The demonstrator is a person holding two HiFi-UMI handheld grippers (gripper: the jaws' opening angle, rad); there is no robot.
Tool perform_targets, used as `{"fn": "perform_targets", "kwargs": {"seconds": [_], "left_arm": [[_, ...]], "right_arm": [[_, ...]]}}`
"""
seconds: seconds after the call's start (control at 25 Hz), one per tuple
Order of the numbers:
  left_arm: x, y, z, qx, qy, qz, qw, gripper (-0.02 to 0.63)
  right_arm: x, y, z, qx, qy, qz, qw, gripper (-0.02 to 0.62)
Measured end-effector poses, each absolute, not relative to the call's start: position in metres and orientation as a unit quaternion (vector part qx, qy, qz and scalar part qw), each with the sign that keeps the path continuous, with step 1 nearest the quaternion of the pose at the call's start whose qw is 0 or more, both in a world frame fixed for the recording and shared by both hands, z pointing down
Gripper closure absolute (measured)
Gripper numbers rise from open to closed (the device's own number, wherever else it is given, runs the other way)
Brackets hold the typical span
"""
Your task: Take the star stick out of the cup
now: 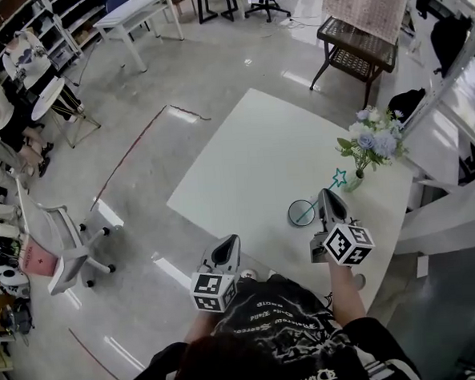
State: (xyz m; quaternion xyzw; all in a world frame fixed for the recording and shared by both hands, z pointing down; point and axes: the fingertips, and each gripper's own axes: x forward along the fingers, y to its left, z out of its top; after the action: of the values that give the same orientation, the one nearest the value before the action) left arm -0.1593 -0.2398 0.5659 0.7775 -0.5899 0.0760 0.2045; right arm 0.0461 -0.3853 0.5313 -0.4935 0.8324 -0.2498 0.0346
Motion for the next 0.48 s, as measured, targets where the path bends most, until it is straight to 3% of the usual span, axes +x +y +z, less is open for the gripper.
{"fn": "perform_targets", "kwargs": {"seconds": [0.48], "left_arm": [[-0.125, -0.247, 0.563, 0.807, -0.552, 0.074, 0.199, 0.586]], "right_arm": [[0.073, -0.361, 0.448, -0.495, 0.848, -0.167, 0.085, 0.588]]}}
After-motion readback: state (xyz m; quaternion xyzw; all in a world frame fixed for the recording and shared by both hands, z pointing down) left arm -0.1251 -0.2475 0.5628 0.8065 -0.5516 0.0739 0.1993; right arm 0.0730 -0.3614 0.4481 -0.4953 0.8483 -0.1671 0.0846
